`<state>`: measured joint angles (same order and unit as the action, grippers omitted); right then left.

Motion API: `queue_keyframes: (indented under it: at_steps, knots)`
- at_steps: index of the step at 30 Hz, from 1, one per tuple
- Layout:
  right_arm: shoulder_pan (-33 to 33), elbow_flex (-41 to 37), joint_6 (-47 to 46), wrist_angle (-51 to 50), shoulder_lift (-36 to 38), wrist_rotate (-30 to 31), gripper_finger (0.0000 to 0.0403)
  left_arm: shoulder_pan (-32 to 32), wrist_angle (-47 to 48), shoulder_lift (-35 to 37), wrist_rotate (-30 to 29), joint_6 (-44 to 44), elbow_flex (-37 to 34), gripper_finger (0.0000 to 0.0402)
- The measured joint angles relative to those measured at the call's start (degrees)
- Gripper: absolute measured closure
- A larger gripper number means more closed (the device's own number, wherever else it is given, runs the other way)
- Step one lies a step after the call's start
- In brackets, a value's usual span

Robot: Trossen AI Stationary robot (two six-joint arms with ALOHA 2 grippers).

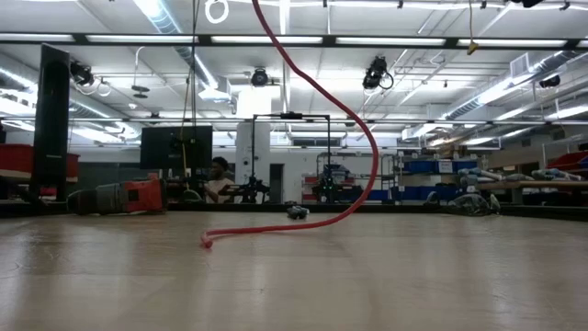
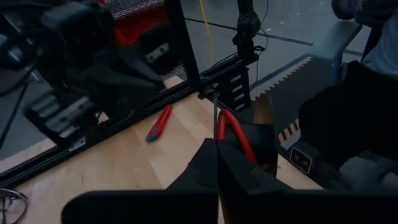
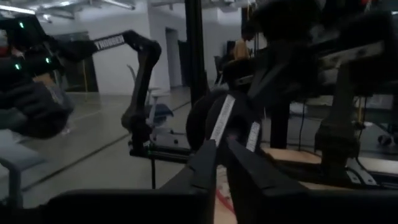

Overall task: Coil cords
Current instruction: Uncoil the red wire from the black spool

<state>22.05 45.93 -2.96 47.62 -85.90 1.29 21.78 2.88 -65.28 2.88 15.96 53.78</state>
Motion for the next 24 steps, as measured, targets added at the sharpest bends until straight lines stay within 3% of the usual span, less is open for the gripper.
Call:
queue_keyframes:
  at_steps: [9, 13, 17, 24]
  knots:
    - [4.0, 6.9, 5.9, -0.4, -8.5, 12.6, 0.0232, 0.0, -0.1, 0.0, -0.7, 2.1, 0.0, 0.0401]
    - [4.9, 8.8, 9.3, -1.7, -10.1, 17.1, 0.0194, 0.0, 0.6, 0.0, -0.8, 1.9, 0.0, 0.0401]
    - [5.2, 10.5, 9.0, -5.4, -10.7, 18.6, 0.0195, 0.0, 1.5, 0.0, -1.2, 1.8, 0.0, 0.0401]
    - [7.1, 11.7, 11.6, -7.4, -10.6, 20.5, 0.0251, 0.0, 2.0, 0.0, -5.5, 1.8, 0.0, 0.0401]
